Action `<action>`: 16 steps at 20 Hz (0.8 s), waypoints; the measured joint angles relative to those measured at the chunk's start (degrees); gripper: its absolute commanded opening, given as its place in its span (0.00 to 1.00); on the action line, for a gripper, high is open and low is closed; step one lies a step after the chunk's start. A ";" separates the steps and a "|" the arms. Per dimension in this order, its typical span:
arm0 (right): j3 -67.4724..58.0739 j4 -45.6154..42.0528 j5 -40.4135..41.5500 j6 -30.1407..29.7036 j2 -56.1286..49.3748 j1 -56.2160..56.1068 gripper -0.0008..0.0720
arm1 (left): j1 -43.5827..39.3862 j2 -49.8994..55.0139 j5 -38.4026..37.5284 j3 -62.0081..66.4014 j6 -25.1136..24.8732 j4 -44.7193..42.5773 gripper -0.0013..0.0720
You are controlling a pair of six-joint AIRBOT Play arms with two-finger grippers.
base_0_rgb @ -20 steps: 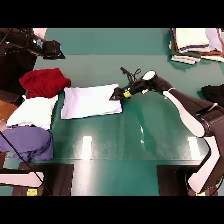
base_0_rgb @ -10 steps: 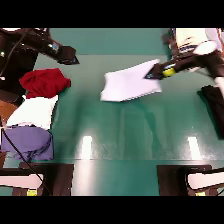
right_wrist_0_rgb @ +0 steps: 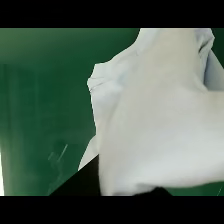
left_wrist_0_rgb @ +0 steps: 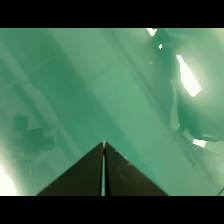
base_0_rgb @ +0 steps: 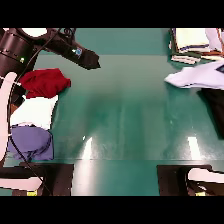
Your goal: Fold the shirts.
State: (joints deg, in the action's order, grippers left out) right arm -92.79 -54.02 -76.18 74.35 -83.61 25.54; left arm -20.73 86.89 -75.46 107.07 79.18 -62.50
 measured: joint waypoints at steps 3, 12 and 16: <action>-0.04 2.84 5.70 0.09 -2.49 6.36 0.04 | -0.70 0.00 0.61 0.00 0.26 0.13 0.06; -14.19 6.97 8.87 -1.25 -10.51 11.26 0.04 | -1.20 0.00 1.49 0.00 0.50 0.35 0.06; -20.44 7.32 5.20 -1.36 -11.08 11.63 0.04 | -1.20 0.00 1.55 0.00 0.50 0.37 0.06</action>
State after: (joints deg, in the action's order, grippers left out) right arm -113.23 -46.70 -70.98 72.99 -94.70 37.17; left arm -21.93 86.89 -73.91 107.07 79.68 -62.13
